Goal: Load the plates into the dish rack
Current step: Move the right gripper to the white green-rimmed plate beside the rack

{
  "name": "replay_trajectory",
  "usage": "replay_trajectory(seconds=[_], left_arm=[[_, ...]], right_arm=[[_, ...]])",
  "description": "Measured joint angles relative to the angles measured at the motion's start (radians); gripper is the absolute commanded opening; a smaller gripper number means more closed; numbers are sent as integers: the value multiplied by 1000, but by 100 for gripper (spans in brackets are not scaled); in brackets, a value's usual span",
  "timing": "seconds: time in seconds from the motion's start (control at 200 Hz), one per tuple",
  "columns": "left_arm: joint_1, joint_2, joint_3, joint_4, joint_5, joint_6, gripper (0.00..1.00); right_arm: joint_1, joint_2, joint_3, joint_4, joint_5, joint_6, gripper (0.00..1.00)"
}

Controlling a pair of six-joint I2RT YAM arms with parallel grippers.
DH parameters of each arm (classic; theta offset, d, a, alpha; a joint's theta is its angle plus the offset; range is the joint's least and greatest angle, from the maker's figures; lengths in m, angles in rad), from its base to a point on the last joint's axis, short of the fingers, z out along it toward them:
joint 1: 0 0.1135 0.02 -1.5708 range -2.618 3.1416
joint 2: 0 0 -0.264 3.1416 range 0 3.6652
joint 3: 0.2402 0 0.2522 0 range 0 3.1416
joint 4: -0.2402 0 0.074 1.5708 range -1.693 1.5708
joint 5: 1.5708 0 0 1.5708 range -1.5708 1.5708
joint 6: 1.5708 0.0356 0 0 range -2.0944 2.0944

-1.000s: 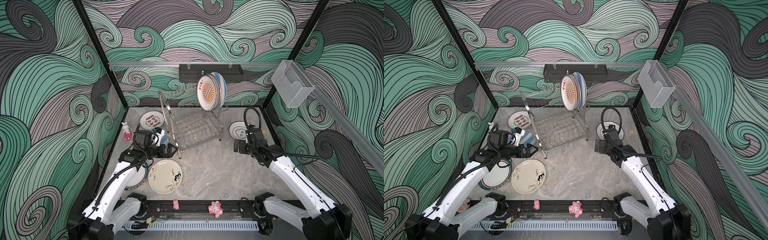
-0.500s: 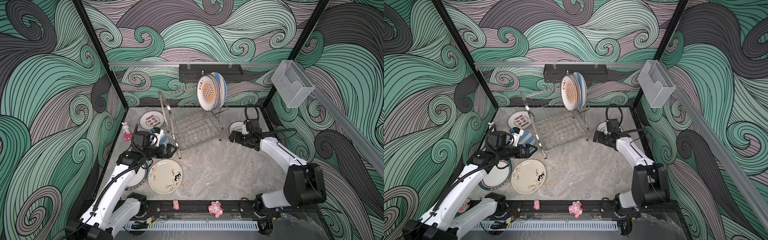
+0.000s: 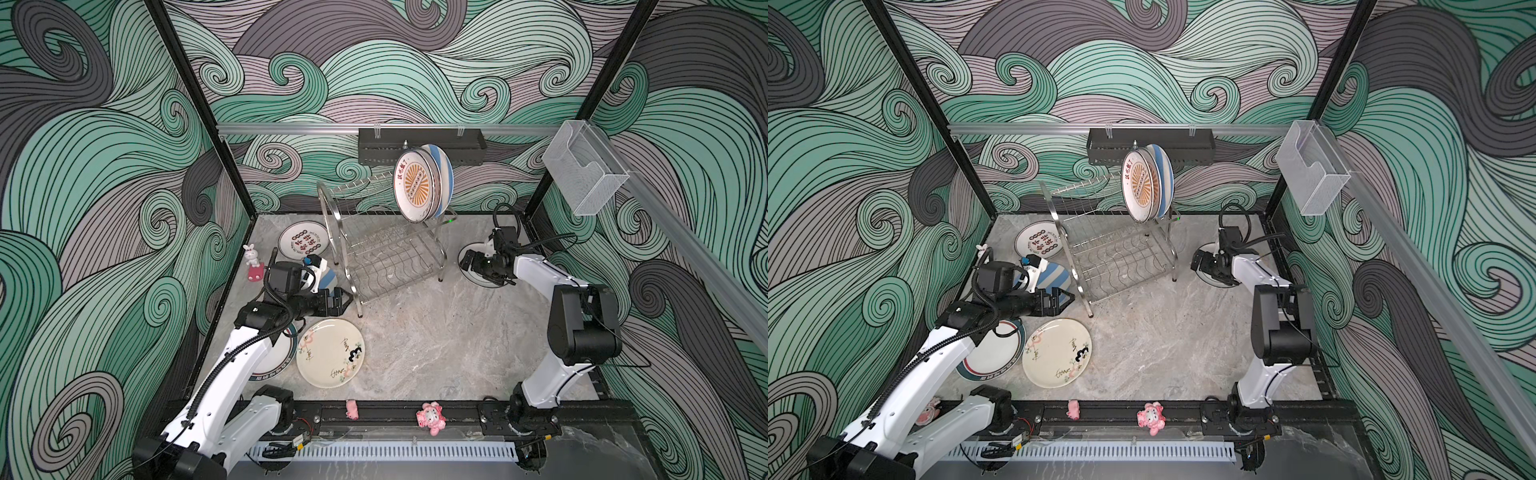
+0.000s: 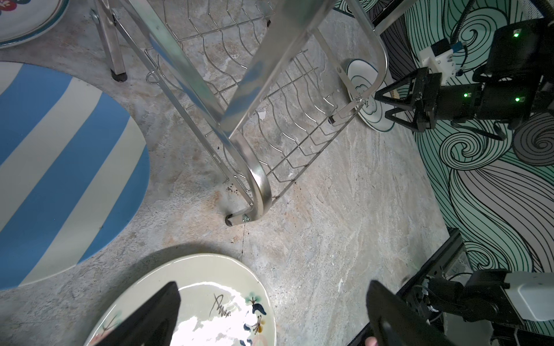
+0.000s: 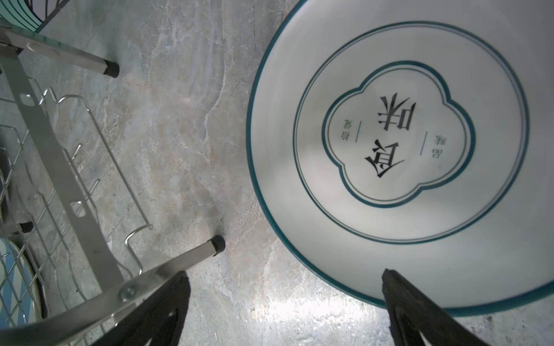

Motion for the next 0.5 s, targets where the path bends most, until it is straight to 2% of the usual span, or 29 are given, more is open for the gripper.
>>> replay_trajectory(seconds=[0.195,0.5], left_arm=[[0,3,0,-1,-2,1,99],[0,3,0,-1,-3,2,99]], right_arm=[[-1,62,25,1,-19,0,99],[-3,82,25,-2,-30,-1,99]])
